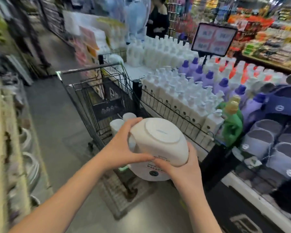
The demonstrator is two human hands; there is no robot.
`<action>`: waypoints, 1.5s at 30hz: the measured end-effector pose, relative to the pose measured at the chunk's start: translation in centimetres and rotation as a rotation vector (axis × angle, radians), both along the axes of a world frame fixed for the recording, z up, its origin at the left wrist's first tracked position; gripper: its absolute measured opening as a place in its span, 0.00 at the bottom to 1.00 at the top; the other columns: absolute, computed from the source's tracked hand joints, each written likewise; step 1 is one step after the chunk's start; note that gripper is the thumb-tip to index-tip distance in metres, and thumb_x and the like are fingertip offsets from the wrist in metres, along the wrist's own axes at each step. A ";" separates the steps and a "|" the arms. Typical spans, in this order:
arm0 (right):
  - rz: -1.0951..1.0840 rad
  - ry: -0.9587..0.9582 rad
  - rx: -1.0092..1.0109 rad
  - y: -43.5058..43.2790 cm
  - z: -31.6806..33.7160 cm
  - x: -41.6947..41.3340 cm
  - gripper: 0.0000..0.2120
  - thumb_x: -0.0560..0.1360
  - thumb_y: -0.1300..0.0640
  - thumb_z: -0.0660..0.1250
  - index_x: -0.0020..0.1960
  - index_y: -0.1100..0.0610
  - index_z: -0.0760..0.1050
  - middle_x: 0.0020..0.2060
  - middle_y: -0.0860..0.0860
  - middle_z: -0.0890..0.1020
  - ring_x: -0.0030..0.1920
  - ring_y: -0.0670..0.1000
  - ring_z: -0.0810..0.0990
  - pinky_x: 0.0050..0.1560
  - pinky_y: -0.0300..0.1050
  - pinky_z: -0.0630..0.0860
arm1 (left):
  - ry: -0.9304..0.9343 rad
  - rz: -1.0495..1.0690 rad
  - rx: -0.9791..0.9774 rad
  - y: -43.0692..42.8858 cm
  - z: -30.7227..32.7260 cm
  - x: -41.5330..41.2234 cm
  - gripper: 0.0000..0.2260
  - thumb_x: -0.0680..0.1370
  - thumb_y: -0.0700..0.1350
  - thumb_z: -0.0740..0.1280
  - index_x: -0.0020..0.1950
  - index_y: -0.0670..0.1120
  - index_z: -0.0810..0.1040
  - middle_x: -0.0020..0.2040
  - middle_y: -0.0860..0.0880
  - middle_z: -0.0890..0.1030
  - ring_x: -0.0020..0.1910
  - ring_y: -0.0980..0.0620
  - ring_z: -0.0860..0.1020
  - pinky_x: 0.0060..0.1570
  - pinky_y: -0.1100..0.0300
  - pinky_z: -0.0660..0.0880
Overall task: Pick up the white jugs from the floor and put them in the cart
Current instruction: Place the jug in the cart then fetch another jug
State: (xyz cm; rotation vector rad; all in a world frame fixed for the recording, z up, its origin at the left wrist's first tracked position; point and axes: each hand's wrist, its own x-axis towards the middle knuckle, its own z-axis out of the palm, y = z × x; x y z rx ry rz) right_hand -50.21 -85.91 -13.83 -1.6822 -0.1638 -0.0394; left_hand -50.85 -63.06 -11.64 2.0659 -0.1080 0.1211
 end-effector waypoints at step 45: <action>-0.022 0.192 -0.074 35.6 -12.9 31.5 0.57 0.51 0.37 0.90 0.75 0.44 0.67 0.67 0.42 0.77 0.67 0.43 0.78 0.63 0.49 0.82 | 0.279 -0.137 0.160 35.7 -8.6 33.3 0.48 0.63 0.58 0.86 0.74 0.69 0.59 0.74 0.65 0.65 0.74 0.65 0.66 0.74 0.57 0.68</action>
